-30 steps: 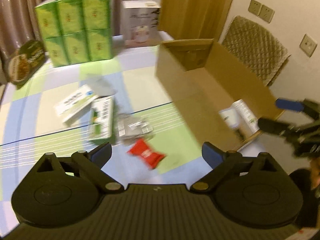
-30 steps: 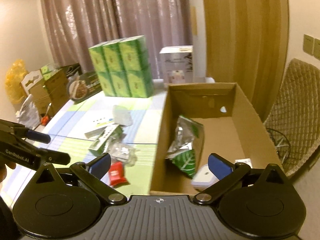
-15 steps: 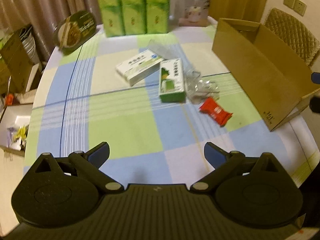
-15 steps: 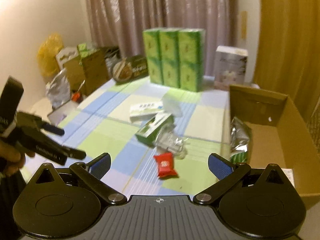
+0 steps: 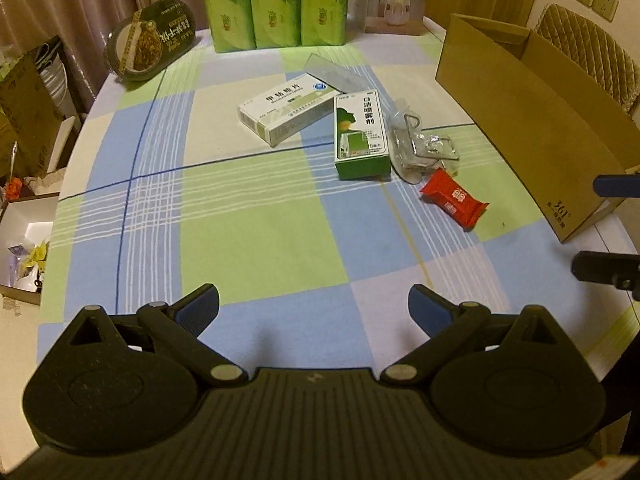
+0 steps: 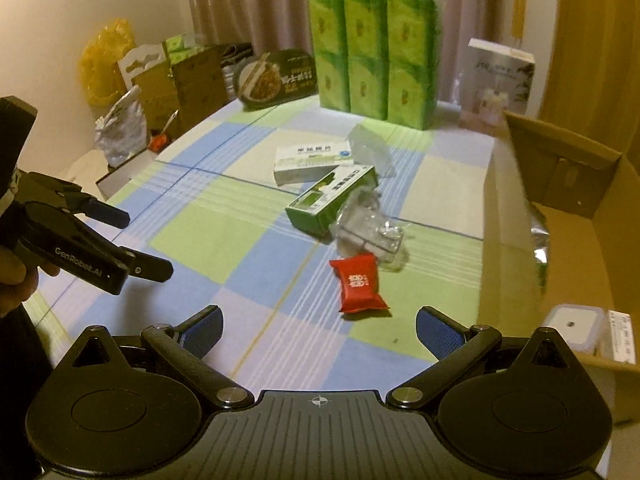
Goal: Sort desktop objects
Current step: 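Move both tools back over the items on the tablecloth, then grasp the red candy packet with the right tool while the left tool grasps the green spray box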
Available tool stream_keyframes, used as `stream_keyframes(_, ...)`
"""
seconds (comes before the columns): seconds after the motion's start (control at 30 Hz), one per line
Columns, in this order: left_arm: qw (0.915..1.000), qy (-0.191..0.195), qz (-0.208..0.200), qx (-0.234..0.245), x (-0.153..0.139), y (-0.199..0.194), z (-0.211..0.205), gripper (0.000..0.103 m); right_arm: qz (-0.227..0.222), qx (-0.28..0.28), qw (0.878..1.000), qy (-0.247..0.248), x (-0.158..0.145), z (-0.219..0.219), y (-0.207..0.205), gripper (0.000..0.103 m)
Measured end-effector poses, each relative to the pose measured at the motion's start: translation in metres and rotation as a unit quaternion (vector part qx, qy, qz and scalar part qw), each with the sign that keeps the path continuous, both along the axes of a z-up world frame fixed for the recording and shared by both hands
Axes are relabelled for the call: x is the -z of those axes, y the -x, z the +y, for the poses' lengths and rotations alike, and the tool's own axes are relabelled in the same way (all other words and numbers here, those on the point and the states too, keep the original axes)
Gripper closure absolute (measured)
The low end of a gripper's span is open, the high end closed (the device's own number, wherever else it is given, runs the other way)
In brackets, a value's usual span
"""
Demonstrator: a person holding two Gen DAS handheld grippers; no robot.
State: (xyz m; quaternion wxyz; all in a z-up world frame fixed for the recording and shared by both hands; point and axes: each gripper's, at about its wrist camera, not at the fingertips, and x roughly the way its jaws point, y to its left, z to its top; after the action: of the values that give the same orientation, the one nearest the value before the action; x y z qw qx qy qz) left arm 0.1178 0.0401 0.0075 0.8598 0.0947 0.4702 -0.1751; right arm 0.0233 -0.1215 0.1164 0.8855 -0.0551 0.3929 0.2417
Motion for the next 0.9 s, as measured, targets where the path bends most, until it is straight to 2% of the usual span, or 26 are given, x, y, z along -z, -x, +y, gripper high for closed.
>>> stream_keyframes(0.37, 0.9997, -0.008, 0.015, 0.017, 0.027, -0.021, -0.008, 0.004, 0.03, 0.006, 0.999, 0.012, 0.036, 0.006, -0.041, 0.004)
stream_keyframes(0.9, 0.9987, -0.013, 0.018, 0.045, 0.046, -0.066, -0.023, 0.004, 0.055, -0.012, 0.997, 0.048, 0.069, 0.013, -0.095, 0.035)
